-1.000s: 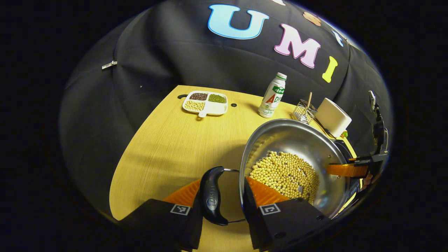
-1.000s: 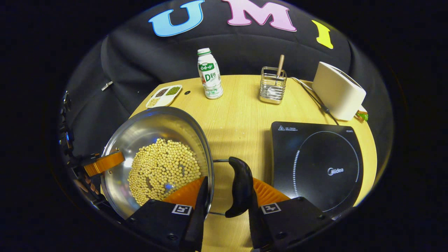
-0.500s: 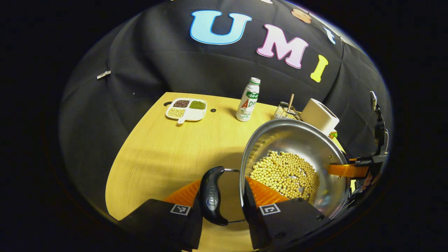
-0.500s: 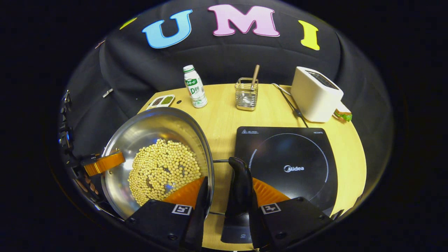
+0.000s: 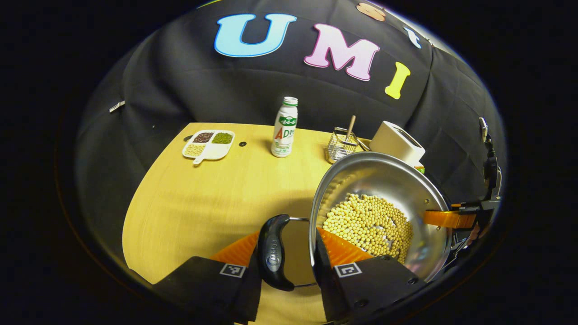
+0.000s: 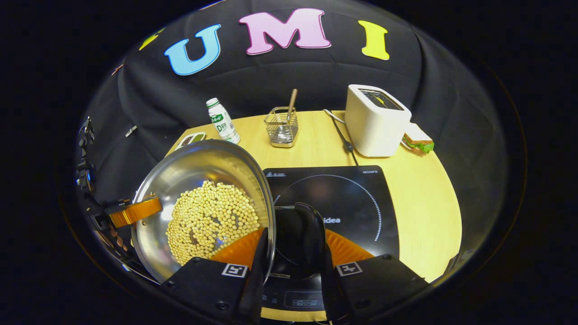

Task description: First push the handle of the pot to place it horizontally, then grasp the pot with both hands and set it on the induction cooktop.

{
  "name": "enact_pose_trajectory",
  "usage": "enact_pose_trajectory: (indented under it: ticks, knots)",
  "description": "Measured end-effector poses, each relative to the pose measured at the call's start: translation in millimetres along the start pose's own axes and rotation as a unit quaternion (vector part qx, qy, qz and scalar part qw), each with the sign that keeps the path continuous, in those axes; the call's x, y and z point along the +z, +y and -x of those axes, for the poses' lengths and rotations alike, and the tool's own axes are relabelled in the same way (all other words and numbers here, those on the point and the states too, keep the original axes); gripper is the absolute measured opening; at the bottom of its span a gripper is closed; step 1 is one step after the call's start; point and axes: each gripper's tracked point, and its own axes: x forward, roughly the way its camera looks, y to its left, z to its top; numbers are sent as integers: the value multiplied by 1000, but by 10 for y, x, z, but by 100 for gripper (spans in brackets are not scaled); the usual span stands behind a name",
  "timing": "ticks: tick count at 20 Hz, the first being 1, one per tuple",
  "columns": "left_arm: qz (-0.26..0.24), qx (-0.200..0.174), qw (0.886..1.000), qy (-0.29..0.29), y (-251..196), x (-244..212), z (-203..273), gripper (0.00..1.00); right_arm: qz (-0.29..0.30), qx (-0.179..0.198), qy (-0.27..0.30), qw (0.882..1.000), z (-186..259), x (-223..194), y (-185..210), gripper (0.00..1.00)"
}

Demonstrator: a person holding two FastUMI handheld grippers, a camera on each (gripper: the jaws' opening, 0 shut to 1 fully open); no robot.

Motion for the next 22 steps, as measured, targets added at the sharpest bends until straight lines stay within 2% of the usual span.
enact_pose_trajectory:
  ticks: [8,22]
  knots:
    - [-11,-9,1000,6,-591,57,-274,57,-19,-9,3,1000,3,80,-640,56]
    - [-5,-19,1000,21,-1317,27,-865,57,-36,-16,18,999,-234,207,-1535,56]
